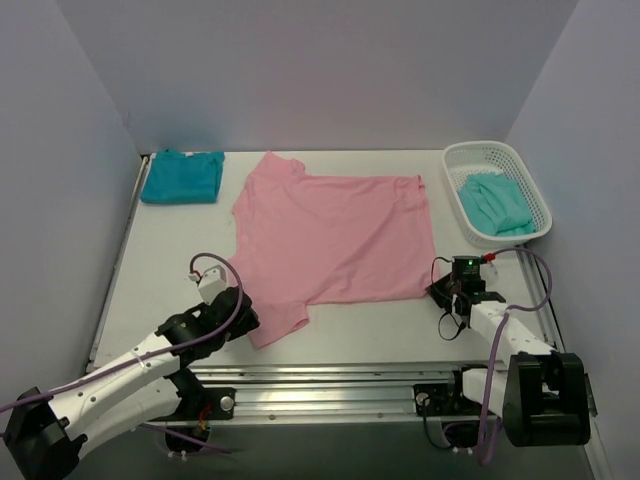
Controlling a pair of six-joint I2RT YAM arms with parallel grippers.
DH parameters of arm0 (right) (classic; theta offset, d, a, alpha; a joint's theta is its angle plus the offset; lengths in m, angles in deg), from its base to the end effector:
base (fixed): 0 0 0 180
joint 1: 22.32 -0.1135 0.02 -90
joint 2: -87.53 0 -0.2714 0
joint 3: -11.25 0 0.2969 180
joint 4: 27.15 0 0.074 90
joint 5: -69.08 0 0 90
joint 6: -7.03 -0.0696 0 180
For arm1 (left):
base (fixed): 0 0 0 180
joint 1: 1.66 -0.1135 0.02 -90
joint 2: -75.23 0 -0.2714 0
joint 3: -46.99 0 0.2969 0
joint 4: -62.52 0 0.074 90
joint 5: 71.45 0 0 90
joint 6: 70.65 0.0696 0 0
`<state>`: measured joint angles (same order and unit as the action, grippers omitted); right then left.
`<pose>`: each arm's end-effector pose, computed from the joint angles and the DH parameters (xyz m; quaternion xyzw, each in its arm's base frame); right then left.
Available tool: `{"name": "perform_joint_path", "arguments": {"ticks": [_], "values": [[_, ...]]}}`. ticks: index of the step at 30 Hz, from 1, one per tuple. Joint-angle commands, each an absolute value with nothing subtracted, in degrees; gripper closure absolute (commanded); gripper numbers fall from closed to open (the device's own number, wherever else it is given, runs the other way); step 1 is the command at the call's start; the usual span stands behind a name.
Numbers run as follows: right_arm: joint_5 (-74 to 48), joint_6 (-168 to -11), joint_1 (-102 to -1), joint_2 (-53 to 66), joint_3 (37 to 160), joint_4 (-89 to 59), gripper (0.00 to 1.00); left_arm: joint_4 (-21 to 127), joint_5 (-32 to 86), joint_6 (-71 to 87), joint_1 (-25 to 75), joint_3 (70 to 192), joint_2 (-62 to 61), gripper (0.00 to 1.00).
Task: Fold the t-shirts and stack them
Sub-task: Flatten the tshirt out
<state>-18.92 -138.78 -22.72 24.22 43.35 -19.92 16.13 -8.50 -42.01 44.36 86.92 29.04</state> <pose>0.2644 0.0043 0.1129 0.4119 0.8006 0.2187 0.3762 0.1684 -0.1290 0.1689 -0.1971 0.9028 -0.1197 0.3629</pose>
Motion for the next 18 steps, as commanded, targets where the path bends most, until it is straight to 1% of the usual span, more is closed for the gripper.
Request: {"name": "perform_joint_path", "arguments": {"ticks": [1,4,8,11,18], "values": [[-18.5,-138.0,-22.6,25.0,44.2,-18.1,1.00,14.0,-6.2,-45.9,46.8,84.6,29.4,0.37],[-18.5,-137.6,-22.6,24.9,44.4,-18.0,1.00,15.6,-5.9,-49.1,49.2,82.6,29.2,0.37],[-18.2,-136.8,-20.7,24.9,44.4,-17.8,1.00,17.2,-8.7,-55.8,56.9,81.2,27.3,0.38],[-18.1,-136.4,-20.1,25.0,44.2,-17.9,1.00,20.4,-10.7,-59.7,60.9,80.6,24.0,0.38],[-17.1,-135.0,-18.9,25.4,44.2,-17.2,1.00,28.7,-11.4,-61.7,62.2,80.8,11.5,0.38]]}}
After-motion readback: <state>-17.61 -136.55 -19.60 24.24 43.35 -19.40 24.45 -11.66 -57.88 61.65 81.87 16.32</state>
